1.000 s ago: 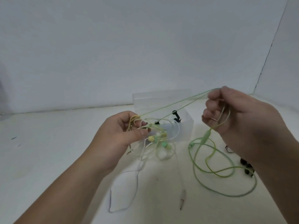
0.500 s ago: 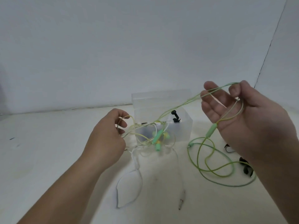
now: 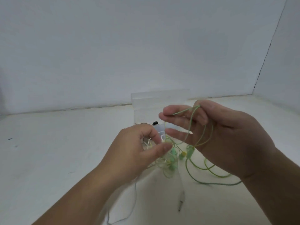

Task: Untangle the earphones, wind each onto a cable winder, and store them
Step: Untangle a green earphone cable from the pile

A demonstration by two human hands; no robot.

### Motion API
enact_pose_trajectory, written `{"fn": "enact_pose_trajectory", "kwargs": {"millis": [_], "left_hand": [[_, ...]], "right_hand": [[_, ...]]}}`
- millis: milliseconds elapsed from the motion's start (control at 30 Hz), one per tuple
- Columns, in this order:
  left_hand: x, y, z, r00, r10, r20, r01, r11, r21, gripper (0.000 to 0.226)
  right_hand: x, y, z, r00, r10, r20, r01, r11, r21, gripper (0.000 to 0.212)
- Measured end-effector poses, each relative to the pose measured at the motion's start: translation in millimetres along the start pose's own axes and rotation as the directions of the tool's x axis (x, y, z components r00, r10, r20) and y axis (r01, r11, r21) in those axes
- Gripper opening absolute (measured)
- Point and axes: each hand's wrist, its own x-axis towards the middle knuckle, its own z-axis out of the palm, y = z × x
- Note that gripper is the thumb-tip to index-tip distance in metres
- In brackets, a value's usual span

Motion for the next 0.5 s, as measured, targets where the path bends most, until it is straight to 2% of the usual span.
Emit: {"fn": "enact_pose_trajectory", "kwargs": {"millis": [100,233,333,433,500], "left_hand": [[2.1,-2.6,0.9,0.999,-0.045,-0.026,0.046,0.999,0.016,0.024],[8.9,-5.7,-12.9,0.975,-0.204,-0.089,0.187,0.968,-0.17,0.034],[11.2,-8.5,-19.2,0.953,-0.292,-0.075,0.275,0.945,-0.178,0.05],[10.2,-12.1,-22.9,0.925,-0.378,-0.024,0.37,0.915,-0.164,0.039],[9.9,-13.8,-23.9,0.923,-0.382,0.044,0.38,0.89,-0.25,0.026]], "right_hand": [[0.7,-7.4,-2.1,0.998,-0.059,-0.015,0.06,0.992,0.11,0.041],[4.1,-19.8,-11.0,0.941,-0.113,-0.319,0.184,0.962,0.202,0.042],[5.4,-24.9,-17.8,0.883,-0.131,-0.45,0.254,0.94,0.226,0.029],[7.1,-24.3,-21.5,0.86,-0.091,-0.502,0.235,0.944,0.231,0.03],[9.2,-20.4,-24.1,0.85,-0.017,-0.527,0.143,0.969,0.2,0.031]]}}
